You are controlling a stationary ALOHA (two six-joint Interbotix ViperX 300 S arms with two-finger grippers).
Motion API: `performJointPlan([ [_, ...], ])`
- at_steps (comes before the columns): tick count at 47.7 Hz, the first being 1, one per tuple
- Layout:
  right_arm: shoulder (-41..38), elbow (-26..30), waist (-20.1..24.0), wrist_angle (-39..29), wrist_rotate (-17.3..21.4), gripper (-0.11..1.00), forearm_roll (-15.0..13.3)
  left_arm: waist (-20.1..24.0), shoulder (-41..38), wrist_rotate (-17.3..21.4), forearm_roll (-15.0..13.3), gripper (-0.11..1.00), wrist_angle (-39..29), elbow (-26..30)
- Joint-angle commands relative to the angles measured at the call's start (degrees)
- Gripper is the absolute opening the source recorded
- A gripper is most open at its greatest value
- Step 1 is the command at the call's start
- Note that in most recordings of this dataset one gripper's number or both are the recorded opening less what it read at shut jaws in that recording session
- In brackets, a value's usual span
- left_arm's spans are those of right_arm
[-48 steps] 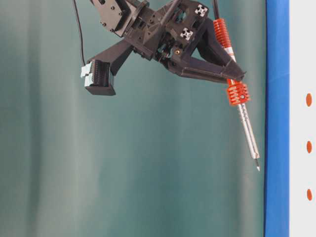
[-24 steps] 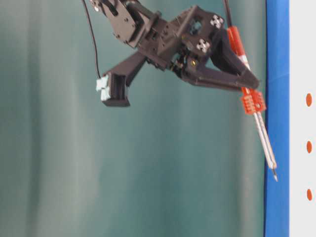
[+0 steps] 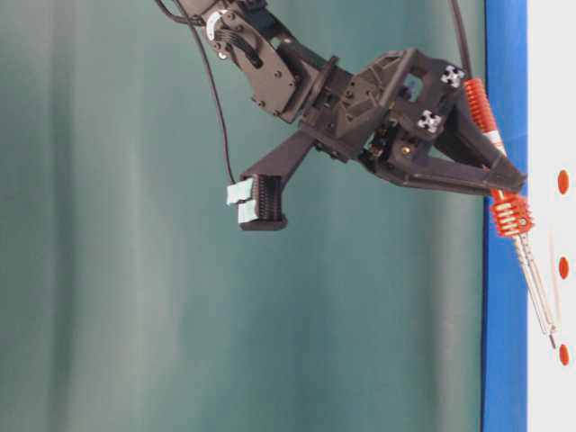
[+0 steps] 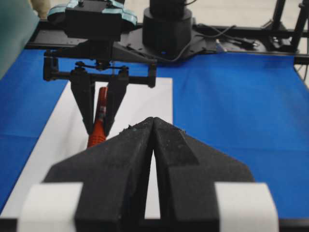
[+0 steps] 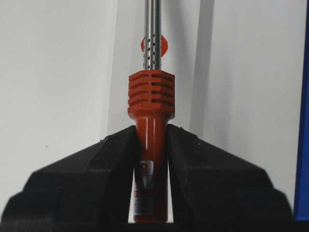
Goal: Touch the tip of the soldering iron to the mark.
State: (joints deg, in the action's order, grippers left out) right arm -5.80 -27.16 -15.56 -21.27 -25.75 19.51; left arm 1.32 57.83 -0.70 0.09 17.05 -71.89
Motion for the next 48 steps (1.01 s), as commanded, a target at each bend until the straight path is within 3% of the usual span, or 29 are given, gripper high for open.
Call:
performJointPlan([
  [1, 0.53, 1.41, -0.18, 0.88, -0.09, 0.06, 0.00, 0.09, -0.53, -0.09, 0.00, 0.00, 0.53, 0.35],
  [48, -0.18, 1.49, -0.44, 0.62, -0.09, 0.06, 0.00, 0.09, -0.53, -0.09, 0.00, 0.00, 0.53, 0.18],
])
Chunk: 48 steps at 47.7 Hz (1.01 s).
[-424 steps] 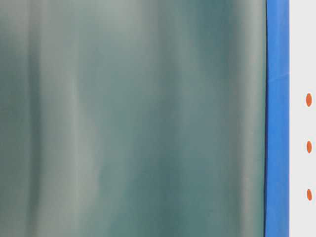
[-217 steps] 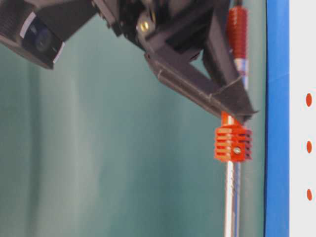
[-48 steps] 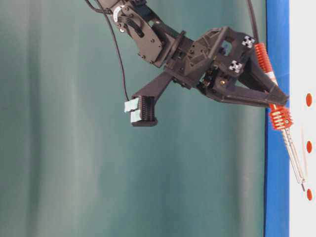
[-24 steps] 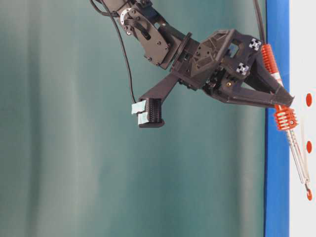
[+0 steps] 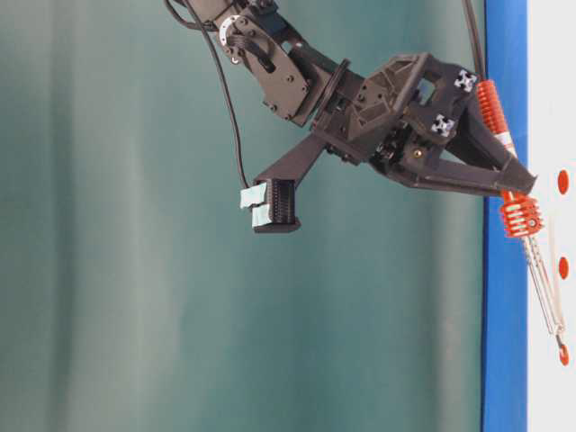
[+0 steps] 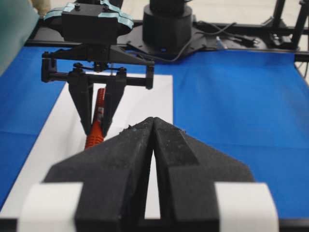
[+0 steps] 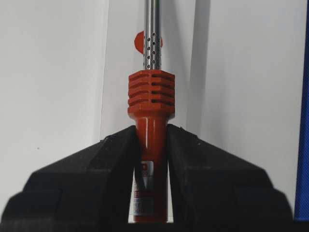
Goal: Touch the tip of the soldering iron to the mark.
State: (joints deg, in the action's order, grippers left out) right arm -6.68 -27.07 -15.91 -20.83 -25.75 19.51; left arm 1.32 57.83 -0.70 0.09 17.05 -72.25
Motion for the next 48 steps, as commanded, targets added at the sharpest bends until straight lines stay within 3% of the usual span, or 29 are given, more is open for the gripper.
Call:
performJointPlan([
  [1, 0.70, 1.41, -0.09, 0.26, -0.09, 0.06, 0.00, 0.18, -0.53, -0.09, 0.00, 0.00, 0.53, 0.62],
  [48, 2.11, 2.11, -0.09, -1.67, 1.41, 0.06, 0.09, 0.09, -0.53, -0.09, 0.00, 0.00, 0.53, 0.53],
])
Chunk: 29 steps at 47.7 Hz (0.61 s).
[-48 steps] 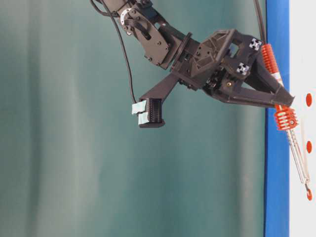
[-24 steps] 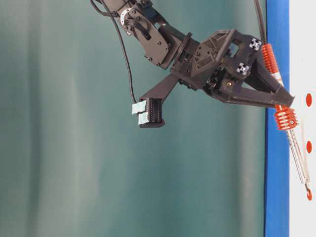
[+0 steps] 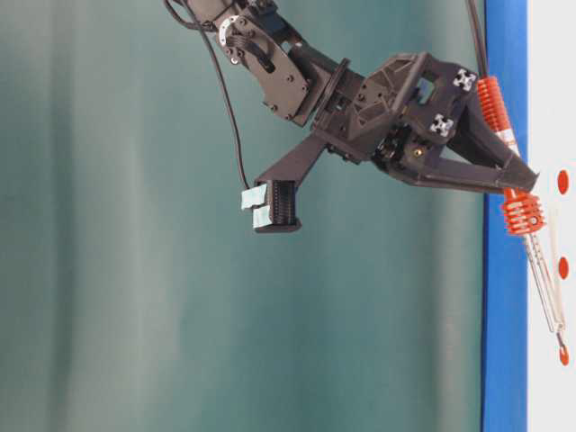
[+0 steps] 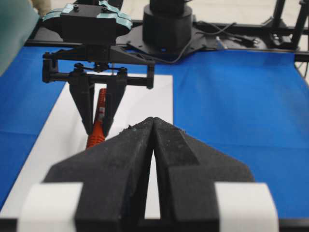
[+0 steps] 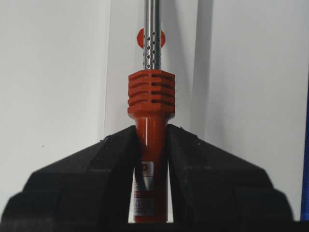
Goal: Touch the tip of the soldering iron to the mark.
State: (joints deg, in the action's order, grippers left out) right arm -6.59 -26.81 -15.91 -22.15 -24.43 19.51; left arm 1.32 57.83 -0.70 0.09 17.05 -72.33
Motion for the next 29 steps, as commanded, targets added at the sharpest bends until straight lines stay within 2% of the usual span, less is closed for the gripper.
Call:
performJointPlan([
  [1, 2.37, 2.02, -0.09, -0.62, 0.09, 0.06, 0.00, 0.09, -0.44, -0.09, 0.00, 0.00, 0.53, 0.70],
  [7, 4.92, 3.16, -0.09, -2.46, 0.18, 0.06, -0.26, 0.09, -0.44, -0.09, 0.00, 0.00, 0.62, 0.70],
  [16, 8.96, 4.83, -0.18, -6.15, 0.44, 0.06, -2.29, 0.09, -0.44, -0.09, 0.00, 0.00, 0.62, 0.70],
  [29, 10.46, 5.36, -0.26, -7.65, 3.52, 0.06, -5.54, 0.18, -0.35, -0.09, 0.00, 0.00, 0.62, 0.70],
])
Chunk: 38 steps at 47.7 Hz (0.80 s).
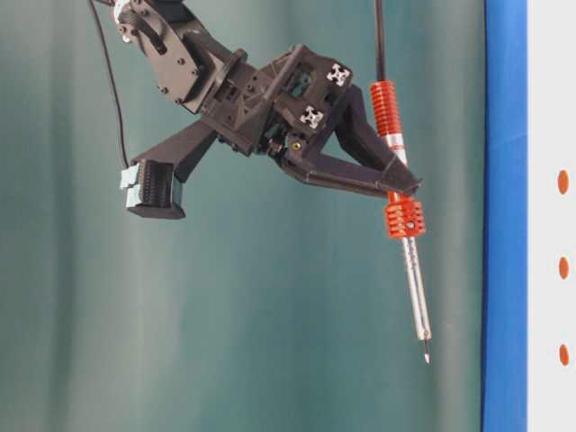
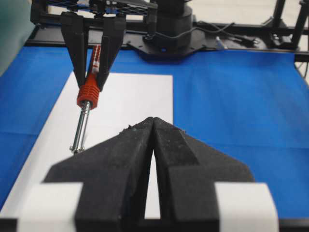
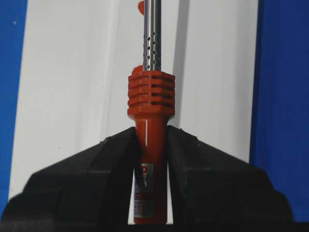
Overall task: Touch the tip of the soldering iron to the mark.
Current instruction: 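Raise the iron and shift it right above the strip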
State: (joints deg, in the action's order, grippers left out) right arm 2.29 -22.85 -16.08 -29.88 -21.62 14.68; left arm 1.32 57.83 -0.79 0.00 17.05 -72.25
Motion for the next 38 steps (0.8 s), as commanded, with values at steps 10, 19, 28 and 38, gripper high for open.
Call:
performJointPlan([
  [10, 1.58, 1.14, -0.09, -0.88, 1.32, 0.06, -1.49, 0.09, -0.35, 0.00, 0.09, 0.00, 0.62, 0.53],
  [19, 2.81, -0.53, -0.26, -1.41, 1.32, 0.06, -1.49, 0.09, -0.35, -0.09, 0.09, 0.00, 0.62, 0.53],
  [28, 5.54, -4.04, -0.97, -1.23, 1.41, 0.06, -1.49, 0.09, -0.35, 0.00, 0.09, 0.00, 0.62, 0.62],
  [38, 9.40, -8.70, -1.93, -1.49, 2.46, 0.06, -1.49, 0.09, -0.35, 0.00, 0.18, 0.00, 0.70, 0.62],
])
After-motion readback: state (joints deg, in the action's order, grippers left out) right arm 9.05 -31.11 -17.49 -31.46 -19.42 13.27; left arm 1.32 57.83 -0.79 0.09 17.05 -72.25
